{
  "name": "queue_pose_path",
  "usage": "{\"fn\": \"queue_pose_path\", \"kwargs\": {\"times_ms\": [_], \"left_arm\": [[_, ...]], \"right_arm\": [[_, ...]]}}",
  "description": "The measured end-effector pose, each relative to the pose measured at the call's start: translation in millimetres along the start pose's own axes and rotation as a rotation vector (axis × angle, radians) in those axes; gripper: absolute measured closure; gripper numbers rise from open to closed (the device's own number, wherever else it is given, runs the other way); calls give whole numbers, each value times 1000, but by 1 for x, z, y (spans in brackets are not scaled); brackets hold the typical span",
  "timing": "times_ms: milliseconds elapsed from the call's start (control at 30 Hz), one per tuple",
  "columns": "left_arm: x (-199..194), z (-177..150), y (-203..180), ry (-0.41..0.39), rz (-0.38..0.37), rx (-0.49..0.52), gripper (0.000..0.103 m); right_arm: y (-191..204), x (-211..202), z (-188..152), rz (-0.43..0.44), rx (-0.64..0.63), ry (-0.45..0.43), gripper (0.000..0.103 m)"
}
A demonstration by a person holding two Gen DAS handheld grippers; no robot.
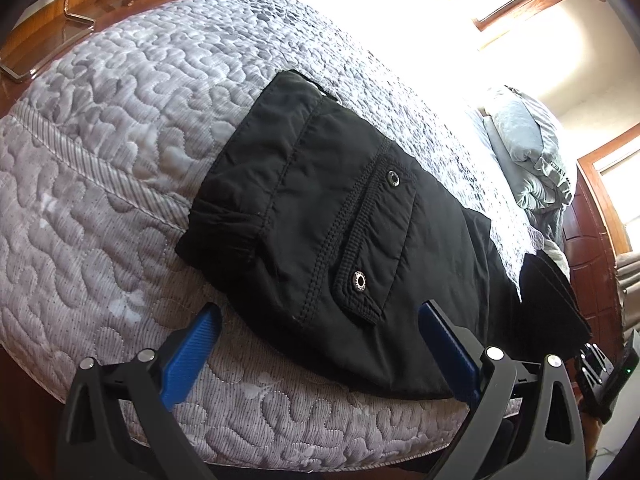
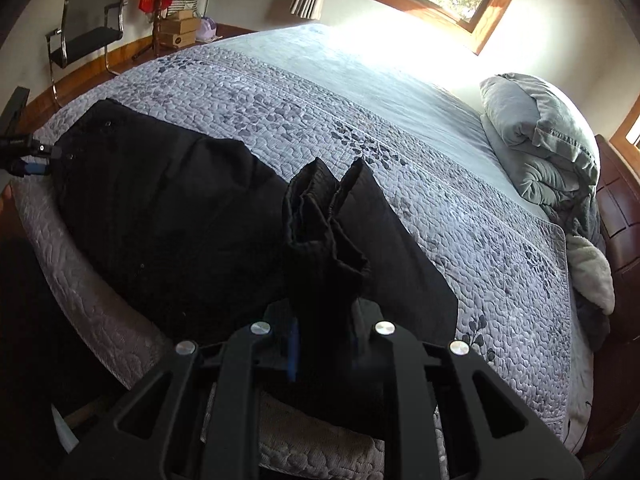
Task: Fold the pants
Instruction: 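Lift the leg hems and fold them over toward the waistband with the right gripper, then lay the folded legs flat and open the right gripper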
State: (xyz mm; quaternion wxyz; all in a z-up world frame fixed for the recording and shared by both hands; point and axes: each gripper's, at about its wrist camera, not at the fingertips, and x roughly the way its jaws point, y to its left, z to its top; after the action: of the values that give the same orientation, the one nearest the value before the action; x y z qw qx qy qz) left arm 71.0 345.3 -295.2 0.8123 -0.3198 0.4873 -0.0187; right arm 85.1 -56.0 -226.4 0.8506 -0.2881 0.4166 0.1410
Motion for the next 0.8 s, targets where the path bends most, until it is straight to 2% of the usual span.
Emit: {"fn": "queue_pose_path", "kwargs": {"times_ms": [167,333,433,567,700,800], "left_arm": [[7,2,-7,26,-1,16,4],[14,1,-12,47,5,34,4],[18,-1,-12,56,3,30,4],[26,-3,-18,74,9,27,4],[31,-2,-27,82,16,35,4],[32,0,-32,85,15,33,4]], "right_arm": [[46,26,-14,-60,-150,33,86],[76,45,-26,-83,-241,53,86],[86,54,-33,-74,-263,62,82],[90,57,-37,4,-250,65,62],[83,47,-32,92,-190,50,56],[57,26,-24,245,-62,25,57]]}}
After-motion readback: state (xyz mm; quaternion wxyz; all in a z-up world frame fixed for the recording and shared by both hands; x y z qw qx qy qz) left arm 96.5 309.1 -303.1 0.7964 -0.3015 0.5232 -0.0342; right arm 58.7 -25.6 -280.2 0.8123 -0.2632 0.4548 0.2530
